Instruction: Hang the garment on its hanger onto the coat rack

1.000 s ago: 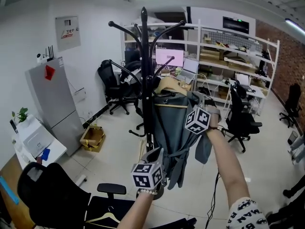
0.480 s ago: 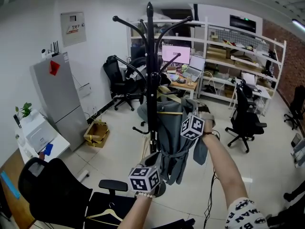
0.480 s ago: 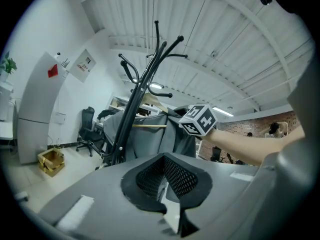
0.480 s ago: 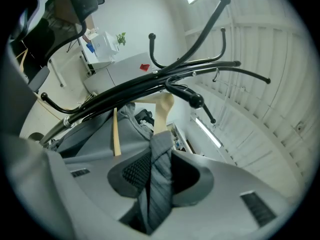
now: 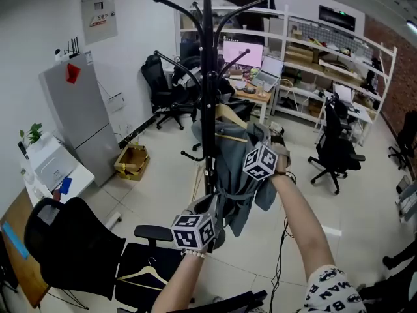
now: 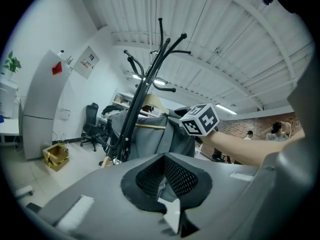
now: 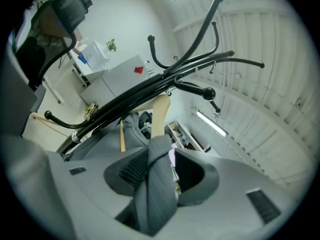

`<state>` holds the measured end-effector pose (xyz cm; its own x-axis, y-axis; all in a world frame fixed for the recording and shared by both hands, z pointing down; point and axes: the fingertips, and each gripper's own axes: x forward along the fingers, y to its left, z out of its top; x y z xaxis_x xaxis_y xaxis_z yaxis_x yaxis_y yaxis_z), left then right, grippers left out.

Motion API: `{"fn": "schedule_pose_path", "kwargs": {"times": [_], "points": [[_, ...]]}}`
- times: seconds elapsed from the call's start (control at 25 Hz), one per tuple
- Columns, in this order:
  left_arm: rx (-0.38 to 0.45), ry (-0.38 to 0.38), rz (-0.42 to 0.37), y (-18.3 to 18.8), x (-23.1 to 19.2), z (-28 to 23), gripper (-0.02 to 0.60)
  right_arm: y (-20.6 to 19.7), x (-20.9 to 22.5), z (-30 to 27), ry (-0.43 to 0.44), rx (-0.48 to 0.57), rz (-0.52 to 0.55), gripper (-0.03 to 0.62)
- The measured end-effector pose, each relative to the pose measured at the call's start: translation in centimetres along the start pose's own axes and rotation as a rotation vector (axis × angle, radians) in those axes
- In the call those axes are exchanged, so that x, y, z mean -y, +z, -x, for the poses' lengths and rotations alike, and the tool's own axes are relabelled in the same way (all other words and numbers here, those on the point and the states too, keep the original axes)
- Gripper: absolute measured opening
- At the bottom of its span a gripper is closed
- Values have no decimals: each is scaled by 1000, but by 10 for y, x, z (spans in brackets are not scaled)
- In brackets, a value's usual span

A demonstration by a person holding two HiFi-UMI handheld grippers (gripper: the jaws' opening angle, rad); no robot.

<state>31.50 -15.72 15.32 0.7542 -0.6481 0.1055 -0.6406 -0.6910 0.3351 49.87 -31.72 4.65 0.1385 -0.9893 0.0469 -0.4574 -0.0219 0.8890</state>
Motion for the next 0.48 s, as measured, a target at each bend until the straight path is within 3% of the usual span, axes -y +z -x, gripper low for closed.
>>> {"fn": "schedule_pose_path", "kwargs": {"times": [0.08, 0.36, 0.48], "points": [[-5, 9, 3, 0, -6, 11, -12, 3, -5, 5, 7, 8, -12, 281], [-24, 6, 16, -2, -28, 52, -12, 16, -14, 54, -27, 9, -66, 281], [-39, 0, 11, -9, -35, 65, -12, 24, -21, 113, -13, 63, -229, 281]]}}
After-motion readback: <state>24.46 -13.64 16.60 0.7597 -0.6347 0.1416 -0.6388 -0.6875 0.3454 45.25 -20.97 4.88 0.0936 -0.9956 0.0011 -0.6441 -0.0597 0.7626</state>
